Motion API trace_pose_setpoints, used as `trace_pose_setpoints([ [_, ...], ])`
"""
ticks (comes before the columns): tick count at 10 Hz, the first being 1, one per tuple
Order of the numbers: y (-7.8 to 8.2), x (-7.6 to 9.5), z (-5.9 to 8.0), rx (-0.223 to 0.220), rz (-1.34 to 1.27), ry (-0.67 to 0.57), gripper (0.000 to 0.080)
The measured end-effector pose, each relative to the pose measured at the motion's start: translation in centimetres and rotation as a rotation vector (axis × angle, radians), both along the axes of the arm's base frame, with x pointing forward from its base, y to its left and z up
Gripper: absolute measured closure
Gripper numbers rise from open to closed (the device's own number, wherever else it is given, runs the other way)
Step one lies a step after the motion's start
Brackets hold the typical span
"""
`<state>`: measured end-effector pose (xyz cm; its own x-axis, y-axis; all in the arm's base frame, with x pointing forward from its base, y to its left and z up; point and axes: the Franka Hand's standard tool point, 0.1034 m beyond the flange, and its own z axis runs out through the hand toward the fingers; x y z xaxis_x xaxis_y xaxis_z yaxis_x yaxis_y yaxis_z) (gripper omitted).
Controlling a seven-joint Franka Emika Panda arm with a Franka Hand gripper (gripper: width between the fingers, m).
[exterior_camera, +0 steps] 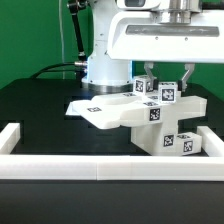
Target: Assemble chair
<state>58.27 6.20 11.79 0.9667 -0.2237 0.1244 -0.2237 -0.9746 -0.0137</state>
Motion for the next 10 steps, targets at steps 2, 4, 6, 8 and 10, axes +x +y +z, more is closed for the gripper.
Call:
trace_pose_setpoints([
  [2,0.23,0.13,0.05,0.026,-0.197,-0.004,0.0514],
  [4,0.29,0.27,0.08,0.063,-0.447,-0.009,0.0514],
  [6,0.29,0.27,0.07,0.071,-0.502,-0.009,0.0456],
  [8,0.27,0.25,0.06,0.066,-0.466,-0.009,0.0304],
  [10,0.34,0.21,0.03,0.053,-0.382,-0.008,0.0183],
])
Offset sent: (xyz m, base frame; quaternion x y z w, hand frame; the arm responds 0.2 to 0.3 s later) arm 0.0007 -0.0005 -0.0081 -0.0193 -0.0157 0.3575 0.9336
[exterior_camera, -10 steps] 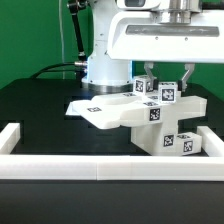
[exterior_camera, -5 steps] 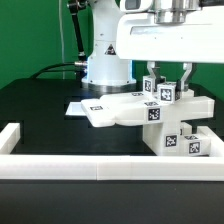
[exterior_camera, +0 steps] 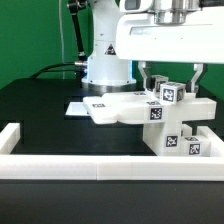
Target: Assemble chair
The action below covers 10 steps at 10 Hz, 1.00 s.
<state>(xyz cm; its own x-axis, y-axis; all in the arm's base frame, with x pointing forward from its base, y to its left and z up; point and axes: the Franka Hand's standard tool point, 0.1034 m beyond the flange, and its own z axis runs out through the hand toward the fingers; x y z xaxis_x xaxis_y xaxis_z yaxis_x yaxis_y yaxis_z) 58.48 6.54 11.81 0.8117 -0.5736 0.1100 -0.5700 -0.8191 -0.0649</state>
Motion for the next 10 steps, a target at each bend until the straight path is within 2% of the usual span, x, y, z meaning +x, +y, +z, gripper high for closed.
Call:
trace_pose_setpoints([
  [2,-0.01,0.06,0.14,-0.023,0.183,0.000,0.0151],
  [6,0.21,0.08,0.29,-0.082,0.604,0.002,0.0150],
  [9,0.01,0.01,0.24,-0.109,0.812,0.008,0.0150],
  [10,-0.03,0.08,0.30,-0.135,0.947,0.013,0.0150],
])
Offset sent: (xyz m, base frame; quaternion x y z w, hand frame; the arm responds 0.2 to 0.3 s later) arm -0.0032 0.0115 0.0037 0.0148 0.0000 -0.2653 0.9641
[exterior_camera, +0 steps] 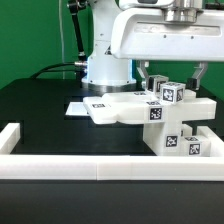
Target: Assemble chair
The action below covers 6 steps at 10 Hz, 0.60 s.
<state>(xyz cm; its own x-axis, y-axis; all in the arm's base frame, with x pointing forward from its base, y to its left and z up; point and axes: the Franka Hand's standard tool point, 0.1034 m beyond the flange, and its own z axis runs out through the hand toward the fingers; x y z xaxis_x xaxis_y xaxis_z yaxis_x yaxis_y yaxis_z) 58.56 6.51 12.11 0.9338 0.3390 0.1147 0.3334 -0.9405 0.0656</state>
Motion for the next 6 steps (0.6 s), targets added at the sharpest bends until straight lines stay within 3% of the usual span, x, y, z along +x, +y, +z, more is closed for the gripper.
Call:
trace_pose_setpoints([
  [2,-0.10,-0.01,-0.04,-0.009,0.047,0.002,0.0150],
  [4,-0.11,-0.02,-0.08,-0.009,0.044,0.002,0.0397],
  [5,-0.12,-0.02,-0.08,-0.008,0.036,0.002,0.0397],
  [6,-0.12,-0.02,-0.09,-0.006,0.018,0.002,0.0515],
])
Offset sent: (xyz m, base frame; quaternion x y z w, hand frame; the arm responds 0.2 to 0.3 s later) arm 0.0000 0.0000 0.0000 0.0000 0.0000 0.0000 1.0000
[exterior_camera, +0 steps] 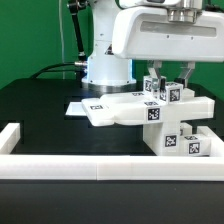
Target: Assemble chair
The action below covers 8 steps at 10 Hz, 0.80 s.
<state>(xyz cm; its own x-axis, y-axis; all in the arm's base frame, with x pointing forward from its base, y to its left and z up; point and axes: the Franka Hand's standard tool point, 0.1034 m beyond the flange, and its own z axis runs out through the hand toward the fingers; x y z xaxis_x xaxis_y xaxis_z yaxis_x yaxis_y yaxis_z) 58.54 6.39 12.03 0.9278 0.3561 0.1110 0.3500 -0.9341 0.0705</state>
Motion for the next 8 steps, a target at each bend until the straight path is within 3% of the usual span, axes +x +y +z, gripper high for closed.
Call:
trace_pose_setpoints([
  [3,-0.01,0.00,-0.01,0.015,-0.108,-0.003,0.0515],
  [8,0.33,0.06,-0.12,0.066,-0.587,-0.019,0.0515],
])
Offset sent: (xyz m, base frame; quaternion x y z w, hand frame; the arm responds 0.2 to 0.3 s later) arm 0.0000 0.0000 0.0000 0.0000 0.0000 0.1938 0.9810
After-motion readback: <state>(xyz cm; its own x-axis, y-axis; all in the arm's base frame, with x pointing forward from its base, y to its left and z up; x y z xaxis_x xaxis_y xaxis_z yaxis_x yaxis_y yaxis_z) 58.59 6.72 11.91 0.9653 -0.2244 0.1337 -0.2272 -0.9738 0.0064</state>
